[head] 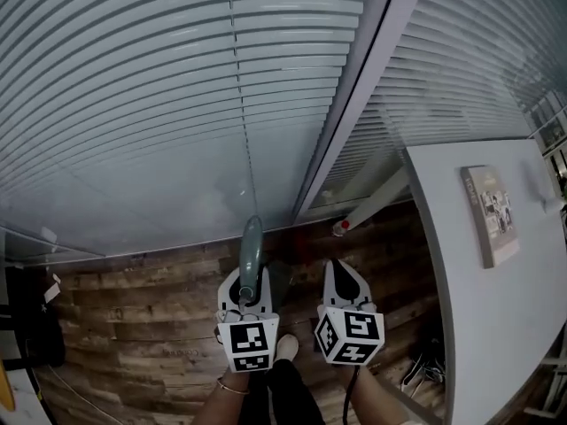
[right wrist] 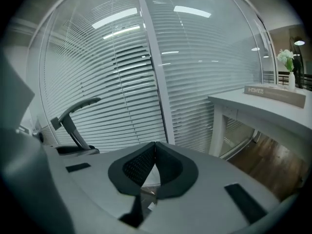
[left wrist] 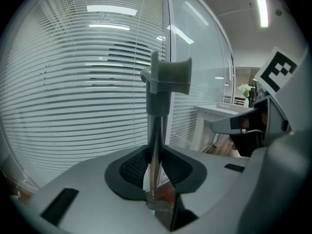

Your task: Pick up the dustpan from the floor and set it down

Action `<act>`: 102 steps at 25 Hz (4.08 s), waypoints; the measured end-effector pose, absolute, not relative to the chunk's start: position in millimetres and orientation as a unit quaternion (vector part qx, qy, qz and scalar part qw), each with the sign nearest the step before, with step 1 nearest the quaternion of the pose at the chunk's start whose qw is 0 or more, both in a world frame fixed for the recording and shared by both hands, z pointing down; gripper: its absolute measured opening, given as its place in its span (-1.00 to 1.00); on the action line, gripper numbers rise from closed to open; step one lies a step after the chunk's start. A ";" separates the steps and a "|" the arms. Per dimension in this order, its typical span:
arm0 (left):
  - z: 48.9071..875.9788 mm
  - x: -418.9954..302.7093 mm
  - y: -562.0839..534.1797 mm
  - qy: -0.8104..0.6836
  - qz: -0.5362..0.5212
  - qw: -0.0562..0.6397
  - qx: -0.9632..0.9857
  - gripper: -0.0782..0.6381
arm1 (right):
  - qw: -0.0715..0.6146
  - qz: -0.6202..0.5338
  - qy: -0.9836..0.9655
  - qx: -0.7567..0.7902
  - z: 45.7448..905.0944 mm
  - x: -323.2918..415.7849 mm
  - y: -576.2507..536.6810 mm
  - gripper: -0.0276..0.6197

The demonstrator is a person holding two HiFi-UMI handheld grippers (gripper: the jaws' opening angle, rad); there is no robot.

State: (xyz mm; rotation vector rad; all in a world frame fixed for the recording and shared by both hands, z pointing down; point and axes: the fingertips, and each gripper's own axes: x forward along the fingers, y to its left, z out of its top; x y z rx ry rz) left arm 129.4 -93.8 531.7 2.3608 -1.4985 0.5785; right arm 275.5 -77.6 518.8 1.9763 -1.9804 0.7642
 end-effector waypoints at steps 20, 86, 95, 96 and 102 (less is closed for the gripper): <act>597.2 142.9 -106.2 -0.527 0.209 0.142 0.811 -0.52 | 0.134 0.305 -0.643 0.689 591.6 294.6 -46.5 -0.82; 651.2 133.7 -193.9 -0.529 0.211 0.147 0.809 -0.50 | 0.118 0.352 -0.593 0.714 646.4 304.4 -78.9 -0.82; 653.3 130.4 -191.0 -0.525 0.215 0.155 0.809 -0.35 | 0.116 0.350 -0.594 0.715 641.8 300.4 -78.6 -0.82; 653.1 129.4 -190.2 -0.525 0.215 0.156 0.808 -0.34 | 0.116 0.348 -0.595 0.715 640.4 299.6 -78.5 -0.82; 651.8 127.5 -182.1 -0.524 0.216 0.156 0.809 -0.28 | 0.113 0.342 -0.598 0.716 633.7 300.0 -76.1 -0.82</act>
